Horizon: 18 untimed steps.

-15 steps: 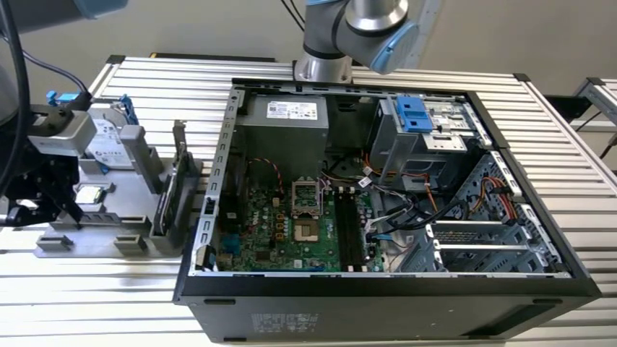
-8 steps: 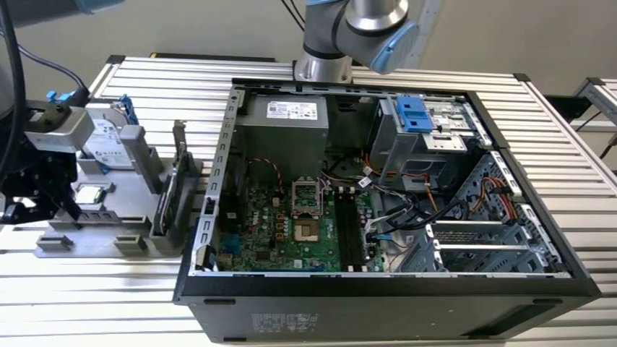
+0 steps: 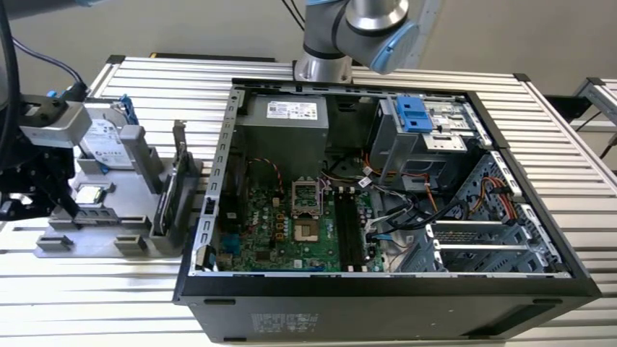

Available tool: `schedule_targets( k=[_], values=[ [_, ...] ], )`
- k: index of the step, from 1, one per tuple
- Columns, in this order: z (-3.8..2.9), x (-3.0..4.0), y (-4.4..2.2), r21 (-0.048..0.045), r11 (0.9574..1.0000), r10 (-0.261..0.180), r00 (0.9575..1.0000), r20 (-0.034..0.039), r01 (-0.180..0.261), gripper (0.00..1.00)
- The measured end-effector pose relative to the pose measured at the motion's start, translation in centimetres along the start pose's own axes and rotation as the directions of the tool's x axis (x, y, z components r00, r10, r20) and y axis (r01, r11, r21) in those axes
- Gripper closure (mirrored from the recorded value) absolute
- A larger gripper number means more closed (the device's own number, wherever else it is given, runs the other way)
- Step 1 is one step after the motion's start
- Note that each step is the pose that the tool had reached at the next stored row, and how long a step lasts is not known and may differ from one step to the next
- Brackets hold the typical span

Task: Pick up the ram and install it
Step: 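Pick up the ram and move it above insertion slot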

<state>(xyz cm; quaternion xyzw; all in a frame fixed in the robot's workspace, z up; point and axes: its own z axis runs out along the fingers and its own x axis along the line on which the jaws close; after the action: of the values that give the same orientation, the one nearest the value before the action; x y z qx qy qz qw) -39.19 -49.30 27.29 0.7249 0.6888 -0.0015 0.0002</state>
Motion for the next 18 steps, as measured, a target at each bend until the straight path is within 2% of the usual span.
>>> schedule_targets(
  k=[18],
  values=[
    [-2.2, 0.0, -0.01, 0.0001, 1.0, 0.0, 1.0, 0.0001, 0.0, 1.0]
  ],
)
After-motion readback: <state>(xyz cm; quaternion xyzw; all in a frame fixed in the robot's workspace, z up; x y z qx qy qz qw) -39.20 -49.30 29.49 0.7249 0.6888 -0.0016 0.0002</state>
